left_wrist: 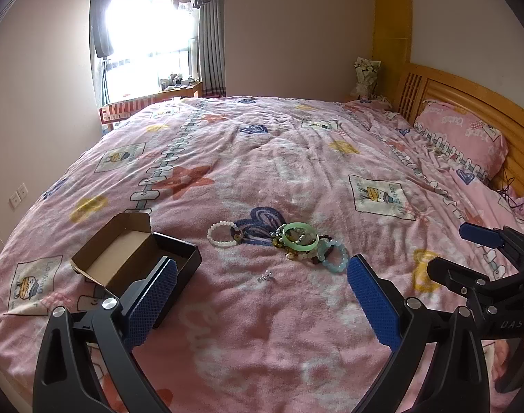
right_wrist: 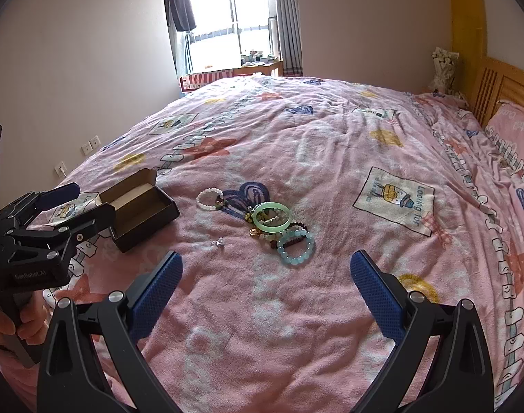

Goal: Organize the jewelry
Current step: 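Move left tool toward silver earrings while right tool approaches light blue bead bracelet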

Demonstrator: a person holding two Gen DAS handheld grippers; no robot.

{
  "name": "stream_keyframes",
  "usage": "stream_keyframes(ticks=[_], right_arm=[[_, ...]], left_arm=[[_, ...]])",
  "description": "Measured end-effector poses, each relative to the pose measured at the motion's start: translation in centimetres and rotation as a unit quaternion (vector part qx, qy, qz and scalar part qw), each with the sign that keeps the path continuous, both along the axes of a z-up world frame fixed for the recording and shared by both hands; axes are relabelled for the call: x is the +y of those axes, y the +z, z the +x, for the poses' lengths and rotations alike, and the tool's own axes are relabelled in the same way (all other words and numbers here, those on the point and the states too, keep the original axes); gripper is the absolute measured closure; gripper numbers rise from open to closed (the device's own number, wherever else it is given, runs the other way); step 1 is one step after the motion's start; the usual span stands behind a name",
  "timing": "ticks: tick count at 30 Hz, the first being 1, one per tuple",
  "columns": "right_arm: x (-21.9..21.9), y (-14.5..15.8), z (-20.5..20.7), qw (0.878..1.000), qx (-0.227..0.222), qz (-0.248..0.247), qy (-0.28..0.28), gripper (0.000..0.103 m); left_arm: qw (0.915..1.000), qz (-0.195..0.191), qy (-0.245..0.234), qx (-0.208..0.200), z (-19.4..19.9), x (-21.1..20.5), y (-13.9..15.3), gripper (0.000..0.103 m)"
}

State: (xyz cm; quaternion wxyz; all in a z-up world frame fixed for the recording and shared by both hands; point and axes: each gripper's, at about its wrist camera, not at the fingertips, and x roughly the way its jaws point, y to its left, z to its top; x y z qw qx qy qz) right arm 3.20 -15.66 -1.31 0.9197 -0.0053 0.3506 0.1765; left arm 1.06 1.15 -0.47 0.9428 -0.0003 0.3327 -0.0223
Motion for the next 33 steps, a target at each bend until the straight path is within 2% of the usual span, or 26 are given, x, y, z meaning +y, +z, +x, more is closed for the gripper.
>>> stream_keyframes(ticks=[8, 13, 19, 22, 25, 29, 33], right_arm=[[-0.7, -3.2, 3.7, 0.998, 0.061, 0.030, -0.004, 0.007], [-1.1, -5.3, 5.6, 0.995, 0.087, 0.045, -0.015, 0.007], [-1.4, -7.7, 8.3, 0.989, 0.129, 0.073, -0.022, 0.008], [-1.3, -8.6, 9.8, 0.986, 0.143, 0.080, -0.032, 0.008], [-1.4, -9.6, 11.2, 0.982, 0.158, 0.089, -0.043, 0.015], [-1.7, -11.0, 13.0, 0.974, 0.181, 0.120, -0.056, 0.036], [-2.1, -12.2, 13.9, 0.977, 0.163, 0.112, -0.080, 0.040]], left_arm=[[0.9980, -0.034, -0.002, 0.053, 3.5, 1.3, -3.5, 0.006], [0.9922, -0.063, -0.007, 0.107, 6.0, 1.9, -6.7, 0.006], [0.9857, -0.073, -0.014, 0.151, 8.6, 1.6, -9.8, 0.006], [0.9851, -0.061, -0.021, 0.159, 9.9, 1.1, -10.7, 0.006], [0.9845, -0.059, -0.028, 0.163, 11.0, 1.0, -11.5, 0.006], [0.9816, -0.068, -0.021, 0.177, 12.7, 1.8, -13.3, 0.020], [0.9824, -0.060, -0.014, 0.176, 13.6, 2.7, -14.8, 0.022]])
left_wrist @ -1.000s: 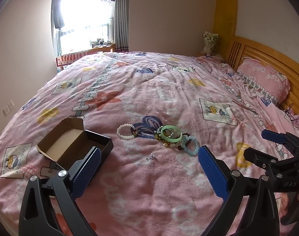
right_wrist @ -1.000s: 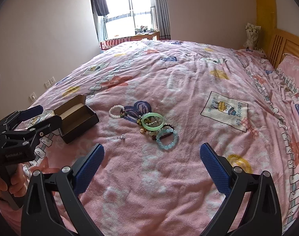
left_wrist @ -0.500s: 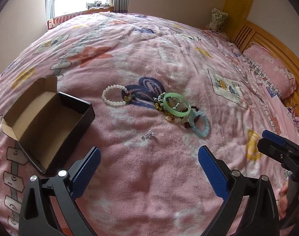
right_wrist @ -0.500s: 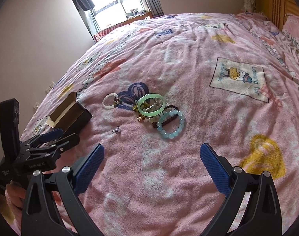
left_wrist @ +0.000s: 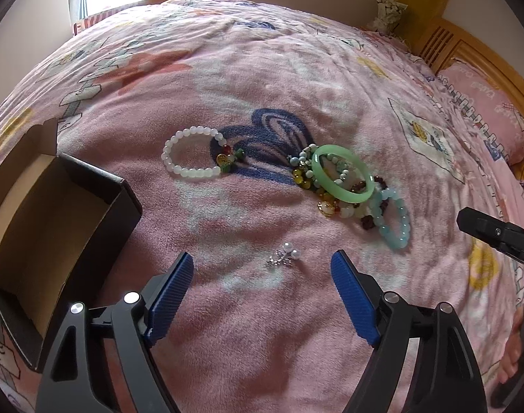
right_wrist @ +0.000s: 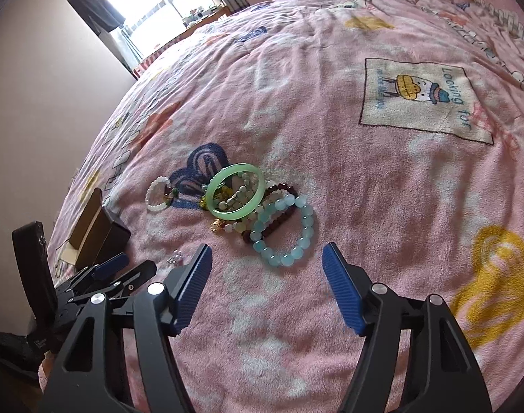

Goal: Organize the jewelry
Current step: 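Move left tool toward silver earrings while right tool approaches light blue bead bracelet, then close left tool on silver earrings while right tool grasps light blue bead bracelet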

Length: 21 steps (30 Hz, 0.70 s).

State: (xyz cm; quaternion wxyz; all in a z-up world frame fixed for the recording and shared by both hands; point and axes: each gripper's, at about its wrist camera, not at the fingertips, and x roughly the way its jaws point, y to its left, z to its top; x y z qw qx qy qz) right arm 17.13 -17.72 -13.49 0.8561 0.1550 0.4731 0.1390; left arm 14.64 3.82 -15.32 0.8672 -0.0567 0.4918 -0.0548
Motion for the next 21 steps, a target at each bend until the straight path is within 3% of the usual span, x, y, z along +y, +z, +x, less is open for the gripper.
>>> stream_keyframes(ticks=[3, 5, 7, 10, 12, 16, 21], right_arm=[[0.4, -0.8, 0.4, 0.998, -0.025, -0.050, 0.002, 0.040], [0.8, -1.6, 0.6, 0.998, -0.030, -0.053, 0.025, 0.037], [0.9, -2.4, 1.0, 0.997, -0.020, -0.069, 0.019, 0.036], [0.8, -3.5, 1.7, 0.998, 0.000, -0.060, 0.018, 0.037], [0.7, -4.2, 2.0, 0.998, 0.009, -0.061, 0.012, 0.042], [0.8, -5.6, 2.9, 0.999, 0.031, -0.034, 0.022, 0.055], [1.4, -6.1, 3.3, 0.999, 0.023, -0.029, 0.027, 0.055]], left_arm=[[0.9999, -0.010, -0.012, -0.006, 0.3, 0.2, -0.5, 0.023], [0.9998, -0.014, -0.017, -0.003, 0.6, 0.0, -0.7, 0.023], [0.9997, 0.009, -0.024, -0.001, 0.8, -0.6, -0.9, 0.023], [0.9989, 0.024, -0.039, 0.011, 1.4, -1.3, -1.6, 0.023], [0.9988, 0.017, -0.041, 0.022, 1.7, -1.4, -2.2, 0.023], [0.9976, 0.041, -0.050, 0.023, 2.1, -1.8, -2.9, 0.028], [0.9976, 0.043, -0.051, 0.016, 2.3, -1.7, -3.0, 0.035]])
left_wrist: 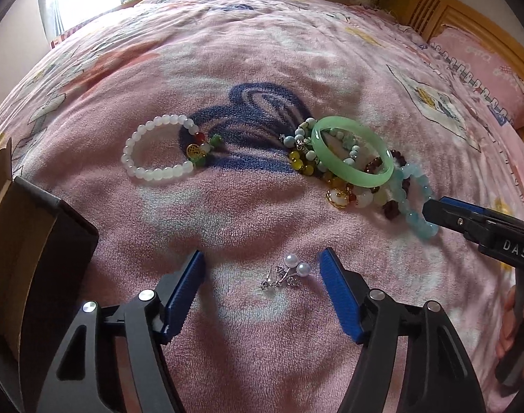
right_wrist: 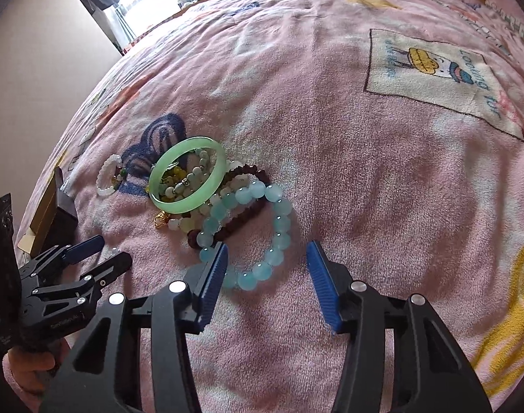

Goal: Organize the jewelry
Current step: 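Close left tool on silver earrings while right tool grasps light blue bead bracelet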

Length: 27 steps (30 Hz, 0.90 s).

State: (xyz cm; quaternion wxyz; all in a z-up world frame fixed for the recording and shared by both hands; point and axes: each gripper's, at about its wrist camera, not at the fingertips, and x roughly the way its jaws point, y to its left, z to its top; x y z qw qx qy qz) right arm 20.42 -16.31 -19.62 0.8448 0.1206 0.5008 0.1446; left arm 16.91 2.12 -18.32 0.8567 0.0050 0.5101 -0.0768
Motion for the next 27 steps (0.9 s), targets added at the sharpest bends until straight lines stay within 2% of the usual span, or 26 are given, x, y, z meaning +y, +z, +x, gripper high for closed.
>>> stream_keyframes(ticks=[5, 9, 11, 15, 17, 18, 22, 25, 27], right_arm=[[0.4, -0.3, -0.1, 1.000, -0.006, 0.016, 0.011, 0.043], [0.7, -0.3, -0.1, 1.000, -0.006, 0.005, 0.009, 0.043], [0.7, -0.3, -0.1, 1.000, -0.004, 0.006, 0.004, 0.050], [0.3, -0.5, 0.0, 1.000, -0.003, 0.007, -0.005, 0.060], [-0.1, -0.7, 0.1, 1.000, -0.001, 0.000, -0.015, 0.077], [-0.3, -0.8, 0.1, 1.000, 0.000, 0.001, -0.017, 0.079], [-0.9, -1.0, 0.2, 1.000, 0.004, 0.016, -0.021, 0.082], [-0.6, -1.0, 0.1, 1.000, -0.001, 0.004, -0.019, 0.082], [-0.4, -0.9, 0.1, 1.000, -0.004, -0.003, -0.020, 0.084]], left_arm=[[1.0000, -0.001, 0.006, -0.007, 0.1, 0.5, -0.2, 0.052], [0.9999, -0.008, 0.000, -0.006, 0.1, 0.6, 0.1, 0.067], [0.9999, -0.011, -0.001, -0.005, 0.1, 0.6, 0.1, 0.075], [1.0000, -0.002, -0.007, -0.007, 0.0, 0.3, 0.0, 0.078], [0.9999, -0.004, -0.008, -0.005, 0.2, 0.4, -0.2, 0.078], [0.9999, -0.009, -0.008, -0.005, 0.2, 0.6, -0.3, 0.078], [0.9990, -0.028, -0.033, -0.013, 0.2, 1.4, -0.9, 0.078], [0.9981, -0.056, -0.024, -0.007, 0.3, 2.1, -1.0, 0.079], [0.9981, -0.053, -0.029, -0.011, 0.2, 2.2, -1.0, 0.082]])
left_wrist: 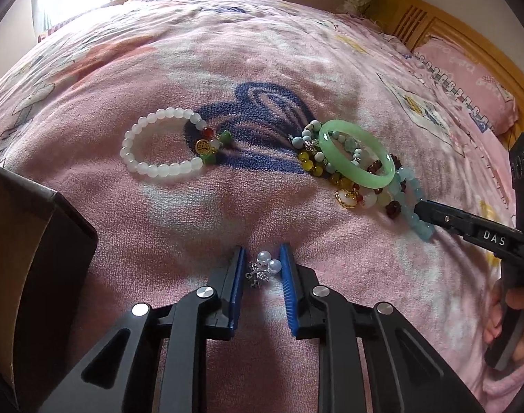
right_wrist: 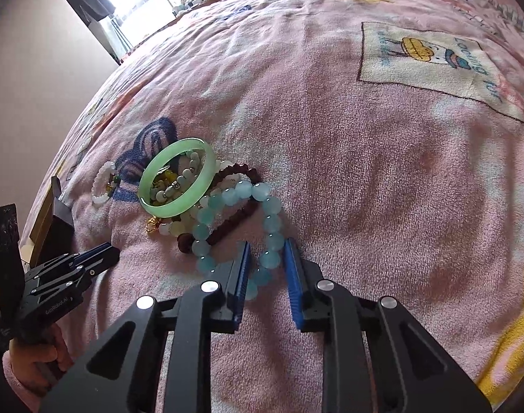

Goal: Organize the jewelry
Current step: 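Close left tool on silver earrings while right tool grasps light blue bead bracelet, then carry earrings in left tool over the box while right tool carries blue bracelet there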

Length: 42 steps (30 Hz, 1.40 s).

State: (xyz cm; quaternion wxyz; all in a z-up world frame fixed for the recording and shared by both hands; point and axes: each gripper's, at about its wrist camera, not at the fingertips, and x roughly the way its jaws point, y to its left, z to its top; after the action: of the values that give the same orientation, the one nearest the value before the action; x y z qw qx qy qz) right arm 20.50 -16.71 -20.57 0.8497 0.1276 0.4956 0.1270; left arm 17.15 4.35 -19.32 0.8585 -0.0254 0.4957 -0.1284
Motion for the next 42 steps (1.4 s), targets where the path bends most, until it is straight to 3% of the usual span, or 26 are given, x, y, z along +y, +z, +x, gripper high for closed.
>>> stream_keyframes(ticks=[8, 19, 28, 42], right_arm=[[-0.3, 0.5, -0.1, 1.000, -0.011, 0.008, -0.003, 0.090], [-0.9, 3.0, -1.1, 0.999, -0.040, 0.026, -0.007, 0.090], [-0.6, 6.5, -2.2, 0.996, -0.075, 0.041, -0.001, 0.090], [2.7, 11.3, -3.9, 0.990, -0.128, 0.036, 0.040, 0.090]], left_arm=[[0.9996, 0.011, -0.001, -0.026, -0.4, -0.5, 1.1, 0.083], [0.9977, 0.009, 0.014, -0.066, -1.5, 0.4, 4.3, 0.083], [0.9936, 0.031, 0.044, -0.100, -2.9, 1.4, 6.5, 0.083], [0.9863, 0.030, 0.082, -0.140, -4.9, 4.9, 9.7, 0.083]])
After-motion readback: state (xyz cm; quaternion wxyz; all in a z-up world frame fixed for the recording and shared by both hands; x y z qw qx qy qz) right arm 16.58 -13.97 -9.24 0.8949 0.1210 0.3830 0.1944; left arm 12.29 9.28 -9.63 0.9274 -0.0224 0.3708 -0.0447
